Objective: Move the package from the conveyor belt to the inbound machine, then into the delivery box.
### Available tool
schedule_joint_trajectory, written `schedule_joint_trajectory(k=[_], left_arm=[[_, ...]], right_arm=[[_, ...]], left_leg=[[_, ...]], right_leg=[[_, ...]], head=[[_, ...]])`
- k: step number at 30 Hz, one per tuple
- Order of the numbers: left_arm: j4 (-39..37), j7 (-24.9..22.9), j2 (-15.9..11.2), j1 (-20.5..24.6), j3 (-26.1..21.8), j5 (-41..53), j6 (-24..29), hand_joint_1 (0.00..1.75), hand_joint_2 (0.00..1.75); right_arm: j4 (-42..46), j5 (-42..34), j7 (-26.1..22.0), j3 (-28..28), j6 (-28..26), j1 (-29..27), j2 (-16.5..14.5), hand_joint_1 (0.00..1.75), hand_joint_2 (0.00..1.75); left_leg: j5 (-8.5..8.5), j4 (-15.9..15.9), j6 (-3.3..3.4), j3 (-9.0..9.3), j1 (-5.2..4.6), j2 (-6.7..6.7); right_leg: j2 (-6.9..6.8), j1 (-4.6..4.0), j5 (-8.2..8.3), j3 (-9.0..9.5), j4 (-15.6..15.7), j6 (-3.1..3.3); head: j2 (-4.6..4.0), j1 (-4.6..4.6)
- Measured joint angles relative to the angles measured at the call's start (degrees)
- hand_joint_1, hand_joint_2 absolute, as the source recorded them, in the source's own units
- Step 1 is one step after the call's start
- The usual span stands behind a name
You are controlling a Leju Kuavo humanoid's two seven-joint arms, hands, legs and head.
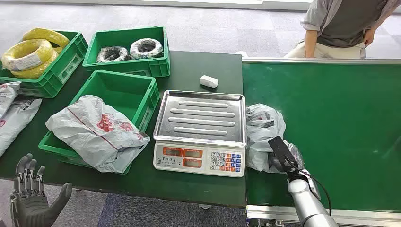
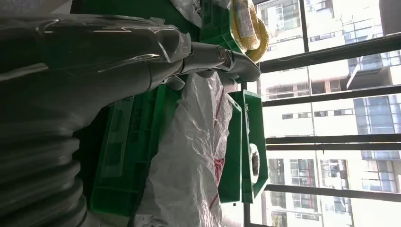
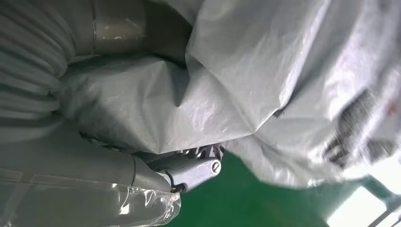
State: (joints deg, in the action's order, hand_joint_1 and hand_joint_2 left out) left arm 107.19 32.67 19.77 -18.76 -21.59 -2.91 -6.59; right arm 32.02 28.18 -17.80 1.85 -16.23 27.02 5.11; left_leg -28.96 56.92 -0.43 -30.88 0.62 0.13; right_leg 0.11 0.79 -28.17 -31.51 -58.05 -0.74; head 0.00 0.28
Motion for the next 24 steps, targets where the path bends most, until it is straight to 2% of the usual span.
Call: schedule_joint_trajectory(k=[2,8,13,16,19,21,24], left_arm=[[0.12,-0.06,0.05,-0.10,-0.01,0.00,0.12,0.00,1.75],[0.41,-0.22,0.24,-0.23,-0.04,-0.02,1.15,0.00,1.75],[0.39,-0.15,0.34,-0.14,-0.04,0.18,1.03,0.00,1.75],[0.29,0.19,0.43,0.20,-0.04,0.72,0.26,0.00,1.75],[0.05,0.61,0.46,0.83,0.07,1.15,-0.30,0.00,1.75],[-0.25,0.87,0.38,1.30,0.18,1.22,-0.60,0.00,1.75],[-0.89,1.26,-0.06,2.42,0.61,1.25,-0.87,0.00,1.75]], right_arm=[[1.71,-2.86,-0.82,1.10,0.15,-0.58,-0.14,1.75,1.75],[14.50,-22.11,-6.82,8.73,0.17,-4.64,-1.02,1.75,1.75],[27.18,-26.90,-14.56,12.28,-8.64,-8.17,-1.77,1.75,1.75],[34.88,-24.01,-17.27,12.03,-13.08,-9.42,-2.31,1.75,1.75],[40.02,-17.32,-15.89,9.59,-13.67,-9.03,-2.61,1.75,1.75],[41.44,-10.13,-12.46,6.06,-10.67,-7.35,-2.66,1.75,1.75],[40.14,0.83,-6.82,-1.40,-1.15,-2.07,-2.73,1.75,1.75]], left_leg=[[0.01,0.00,0.00,-0.06,0.00,-0.07],[0.01,0.01,0.01,-0.44,-0.01,-0.31],[0.01,0.01,0.01,-0.54,-0.01,-0.31],[0.01,0.00,0.01,-0.55,-0.01,-0.13],[0.01,-0.01,0.01,-0.54,0.00,-0.04],[0.04,-0.02,0.00,-0.55,0.01,0.06],[0.14,-0.02,-0.03,-0.49,0.01,0.18]], right_leg=[[-0.07,0.00,-0.01,-0.04,0.00,0.00],[-0.23,0.01,-0.02,-0.34,0.00,-0.01],[-0.23,0.02,-0.02,-0.44,0.00,-0.02],[-0.13,0.01,-0.01,-0.47,0.00,-0.01],[-0.07,-0.01,0.00,-0.43,-0.02,0.01],[0.00,-0.02,0.04,-0.43,-0.04,0.07],[0.09,-0.03,0.12,-0.46,-0.07,0.14]], head=[[0.00,0.01],[0.00,0.00],[0.00,0.01],[0.00,-0.01],[0.00,0.01],[0.00,0.01],[0.00,0.01]])
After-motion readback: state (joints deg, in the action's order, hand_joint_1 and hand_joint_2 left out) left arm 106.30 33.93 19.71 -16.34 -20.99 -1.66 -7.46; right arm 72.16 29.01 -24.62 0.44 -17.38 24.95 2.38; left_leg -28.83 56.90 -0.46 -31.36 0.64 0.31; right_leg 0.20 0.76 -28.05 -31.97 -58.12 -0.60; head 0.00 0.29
